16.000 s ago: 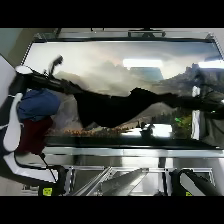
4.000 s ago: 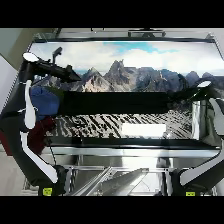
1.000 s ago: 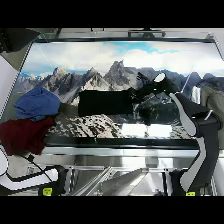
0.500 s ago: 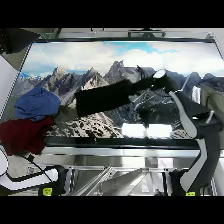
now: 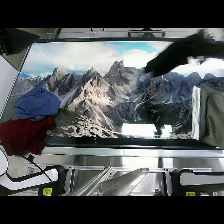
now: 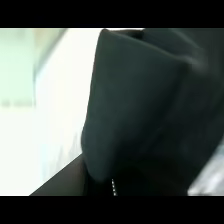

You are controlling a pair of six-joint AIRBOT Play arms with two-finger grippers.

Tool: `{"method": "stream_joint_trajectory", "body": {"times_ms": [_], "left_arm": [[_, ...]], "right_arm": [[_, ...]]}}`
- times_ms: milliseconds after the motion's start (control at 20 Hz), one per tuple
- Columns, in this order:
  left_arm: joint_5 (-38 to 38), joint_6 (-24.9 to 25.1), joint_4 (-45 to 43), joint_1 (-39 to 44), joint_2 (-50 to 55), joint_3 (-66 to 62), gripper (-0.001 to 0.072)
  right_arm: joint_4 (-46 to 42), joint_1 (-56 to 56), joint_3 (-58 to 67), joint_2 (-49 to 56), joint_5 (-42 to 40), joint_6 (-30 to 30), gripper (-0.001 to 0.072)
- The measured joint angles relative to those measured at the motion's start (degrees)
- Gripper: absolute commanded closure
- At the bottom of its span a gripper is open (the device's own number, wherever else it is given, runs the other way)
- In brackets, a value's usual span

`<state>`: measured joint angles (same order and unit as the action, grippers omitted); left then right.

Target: Fold the shirts.

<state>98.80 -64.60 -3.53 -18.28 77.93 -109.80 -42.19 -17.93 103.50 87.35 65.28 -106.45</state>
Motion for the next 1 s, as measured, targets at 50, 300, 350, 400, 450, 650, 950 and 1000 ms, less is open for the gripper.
{"method": "stream_joint_trajectory", "body": {"times_ms": [50,300,350,400,450,650,950,1000], "left_arm": [[0.4,0.0,0.0,0.0,0.0,0.0,0.0684],[1.7,0.0,0.0,0.1,0.0,0.0,0.0684],[1.8,0.0,0.0,0.3,0.0,0.0,0.0684],[2.2,0.0,-0.2,0.6,0.0,0.0,0.0684],[2.6,0.0,-0.8,1.1,0.0,0.0,0.0684],[3.3,0.1,-6.6,5.3,0.0,0.0,0.0684],[3.1,0.1,-12.2,13.1,0.0,0.0,0.0684],[2.9,0.1,-12.6,13.9,0.0,0.0,0.0684]], "right_arm": [[-3.0,-3.3,0.1,-2.4,1.8,-3.2,0.0686],[-25.1,-15.5,-1.9,-10.4,17.2,-12.3,0.0687],[-30.7,-16.7,-4.2,-11.6,20.5,-12.5,0.0686],[-35.5,-17.6,-7.0,-12.7,22.8,-12.5,0.0686],[-39.5,-18.3,-10.4,-14.0,24.6,-12.5,0.0685],[-49.4,-20.0,-26.8,-17.0,27.2,-12.5,0.0684],[-53.8,-20.6,-41.3,-17.4,23.8,-11.5,0.0016],[-53.6,-20.6,-41.4,-17.3,23.7,-10.7,0.0015]]}}
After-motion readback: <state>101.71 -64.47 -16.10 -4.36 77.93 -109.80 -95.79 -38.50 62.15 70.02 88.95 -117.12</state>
